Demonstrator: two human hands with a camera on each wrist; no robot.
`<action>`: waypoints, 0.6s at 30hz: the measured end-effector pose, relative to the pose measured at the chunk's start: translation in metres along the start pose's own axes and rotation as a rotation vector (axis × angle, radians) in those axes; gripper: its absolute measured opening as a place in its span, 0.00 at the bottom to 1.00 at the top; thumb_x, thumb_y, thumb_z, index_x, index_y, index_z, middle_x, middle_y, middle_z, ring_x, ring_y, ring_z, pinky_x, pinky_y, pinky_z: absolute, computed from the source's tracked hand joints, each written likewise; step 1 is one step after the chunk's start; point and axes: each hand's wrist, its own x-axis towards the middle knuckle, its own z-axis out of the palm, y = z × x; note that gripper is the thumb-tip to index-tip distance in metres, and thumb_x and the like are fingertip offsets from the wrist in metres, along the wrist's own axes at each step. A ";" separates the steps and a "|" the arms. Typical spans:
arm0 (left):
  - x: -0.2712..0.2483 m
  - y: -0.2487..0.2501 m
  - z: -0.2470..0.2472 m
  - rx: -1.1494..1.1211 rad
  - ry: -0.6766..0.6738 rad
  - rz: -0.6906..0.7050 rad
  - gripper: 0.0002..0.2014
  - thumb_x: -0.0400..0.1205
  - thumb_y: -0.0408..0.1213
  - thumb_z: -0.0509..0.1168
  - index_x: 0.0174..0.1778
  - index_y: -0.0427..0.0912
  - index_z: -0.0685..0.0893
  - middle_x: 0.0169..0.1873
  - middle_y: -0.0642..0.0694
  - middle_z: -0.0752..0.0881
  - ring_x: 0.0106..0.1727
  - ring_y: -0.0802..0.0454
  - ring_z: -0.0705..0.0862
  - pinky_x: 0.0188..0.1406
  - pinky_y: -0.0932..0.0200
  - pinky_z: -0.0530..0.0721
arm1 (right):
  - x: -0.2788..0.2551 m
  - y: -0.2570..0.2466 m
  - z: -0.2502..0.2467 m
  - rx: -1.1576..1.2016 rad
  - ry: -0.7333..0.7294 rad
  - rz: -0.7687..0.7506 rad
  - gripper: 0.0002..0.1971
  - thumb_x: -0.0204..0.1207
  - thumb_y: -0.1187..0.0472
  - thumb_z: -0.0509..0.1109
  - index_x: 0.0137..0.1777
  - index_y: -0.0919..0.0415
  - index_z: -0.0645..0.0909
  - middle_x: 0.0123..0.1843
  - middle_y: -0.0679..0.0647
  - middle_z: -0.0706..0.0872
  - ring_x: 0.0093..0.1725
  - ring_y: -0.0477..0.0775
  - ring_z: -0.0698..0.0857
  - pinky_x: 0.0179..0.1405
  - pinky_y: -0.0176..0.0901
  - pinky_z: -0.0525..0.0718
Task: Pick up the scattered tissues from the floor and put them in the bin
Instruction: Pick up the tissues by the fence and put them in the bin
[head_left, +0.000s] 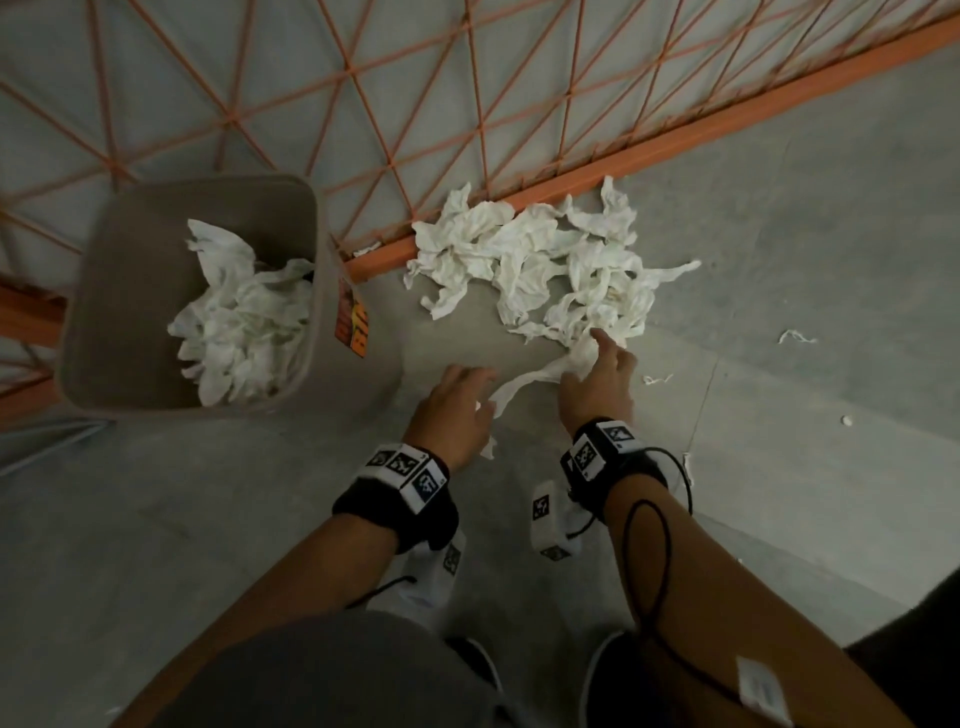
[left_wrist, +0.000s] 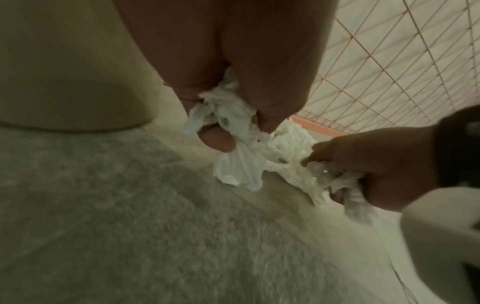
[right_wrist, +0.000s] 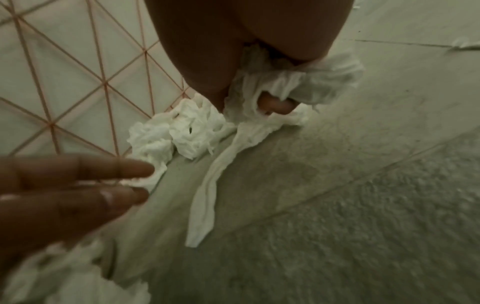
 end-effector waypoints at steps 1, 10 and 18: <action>0.001 0.001 0.005 -0.008 0.002 0.025 0.22 0.84 0.37 0.61 0.75 0.50 0.72 0.73 0.46 0.73 0.69 0.43 0.77 0.69 0.49 0.76 | 0.003 0.002 0.001 -0.040 -0.029 -0.022 0.30 0.78 0.62 0.63 0.78 0.41 0.60 0.79 0.53 0.63 0.64 0.69 0.81 0.59 0.56 0.78; 0.029 0.013 0.047 0.116 -0.123 0.044 0.33 0.82 0.30 0.58 0.80 0.60 0.58 0.76 0.44 0.68 0.65 0.38 0.79 0.63 0.46 0.79 | 0.031 0.036 -0.010 -0.095 0.004 -0.100 0.15 0.78 0.62 0.62 0.61 0.62 0.84 0.60 0.67 0.83 0.61 0.69 0.81 0.55 0.49 0.76; 0.017 0.010 0.033 -0.017 0.116 0.212 0.13 0.79 0.46 0.69 0.34 0.43 0.81 0.38 0.46 0.77 0.37 0.44 0.80 0.34 0.55 0.75 | 0.022 0.028 -0.029 0.042 -0.046 0.033 0.22 0.74 0.42 0.69 0.38 0.64 0.82 0.34 0.55 0.83 0.38 0.56 0.80 0.33 0.43 0.69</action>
